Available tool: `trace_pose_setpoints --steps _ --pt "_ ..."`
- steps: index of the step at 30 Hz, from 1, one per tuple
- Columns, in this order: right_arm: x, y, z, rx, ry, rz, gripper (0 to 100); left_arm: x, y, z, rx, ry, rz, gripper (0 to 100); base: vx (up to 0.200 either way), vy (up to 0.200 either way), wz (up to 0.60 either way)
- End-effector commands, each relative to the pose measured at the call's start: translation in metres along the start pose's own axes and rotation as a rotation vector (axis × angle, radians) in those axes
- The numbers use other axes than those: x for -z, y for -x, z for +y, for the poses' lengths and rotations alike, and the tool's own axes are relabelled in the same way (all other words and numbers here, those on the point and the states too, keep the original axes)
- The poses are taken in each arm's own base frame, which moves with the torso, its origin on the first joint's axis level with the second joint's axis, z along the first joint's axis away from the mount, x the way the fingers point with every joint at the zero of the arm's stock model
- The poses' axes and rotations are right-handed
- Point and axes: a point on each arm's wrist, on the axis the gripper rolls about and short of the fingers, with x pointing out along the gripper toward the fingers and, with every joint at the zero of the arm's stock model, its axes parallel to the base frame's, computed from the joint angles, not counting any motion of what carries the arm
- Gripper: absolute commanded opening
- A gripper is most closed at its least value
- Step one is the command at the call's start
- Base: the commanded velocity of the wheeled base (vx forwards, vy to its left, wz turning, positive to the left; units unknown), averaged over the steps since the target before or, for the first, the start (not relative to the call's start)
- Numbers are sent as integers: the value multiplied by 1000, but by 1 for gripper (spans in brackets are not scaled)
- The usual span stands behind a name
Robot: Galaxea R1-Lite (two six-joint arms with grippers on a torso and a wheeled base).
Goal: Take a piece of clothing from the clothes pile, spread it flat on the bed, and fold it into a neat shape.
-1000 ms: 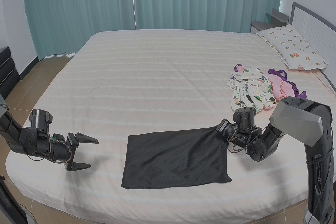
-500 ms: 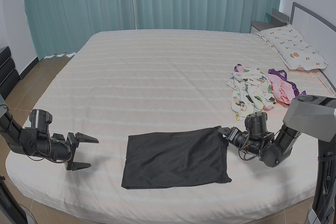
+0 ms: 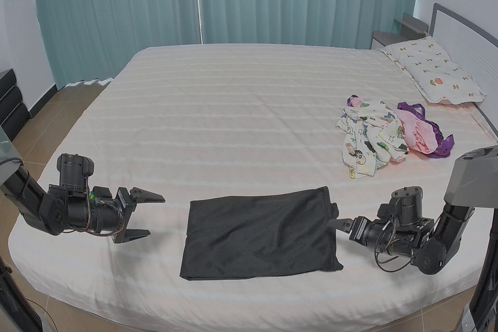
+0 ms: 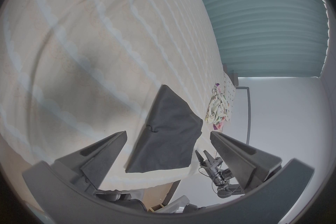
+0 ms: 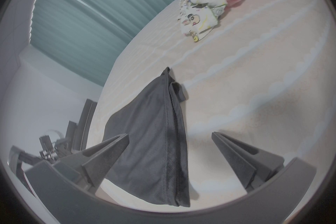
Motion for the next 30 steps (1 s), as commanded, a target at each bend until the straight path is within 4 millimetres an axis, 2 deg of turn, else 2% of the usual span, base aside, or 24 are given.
trace_pose_setpoints --steps 1,5,8,12,15,16,19,22,26,27,30 --pt "11 -30 -13 8 75 55 100 2 -17 7 14 31 49 100 0 0 0" --pt "13 -51 -11 -19 89 70 100 4 -17 10 8 38 56 100 0 0 0" --pt "12 -62 2 -68 105 54 100 4 -16 12 6 45 57 100 0 0 0" --pt "24 -69 21 -137 140 91 100 8 -12 14 22 58 85 100 0 0 0" --pt "24 -74 30 -177 153 88 100 8 -12 14 24 58 87 100 0 0 0" --pt "29 -78 42 -205 172 92 100 8 -11 15 24 59 86 100 0 0 0" --pt "33 -85 54 -224 192 115 100 8 -11 15 23 60 86 100 0 0 0" --pt "36 -94 57 -199 201 156 100 8 -11 15 25 59 87 100 0 0 0" --pt "37 -96 58 -193 203 163 100 8 -12 15 24 60 88 100 0 0 0" --pt "36 -96 58 -192 202 163 0 8 -12 15 24 59 89 100 0 0 0" --pt "36 -96 57 -183 199 161 0 8 -12 15 24 59 89 100 0 0 0"
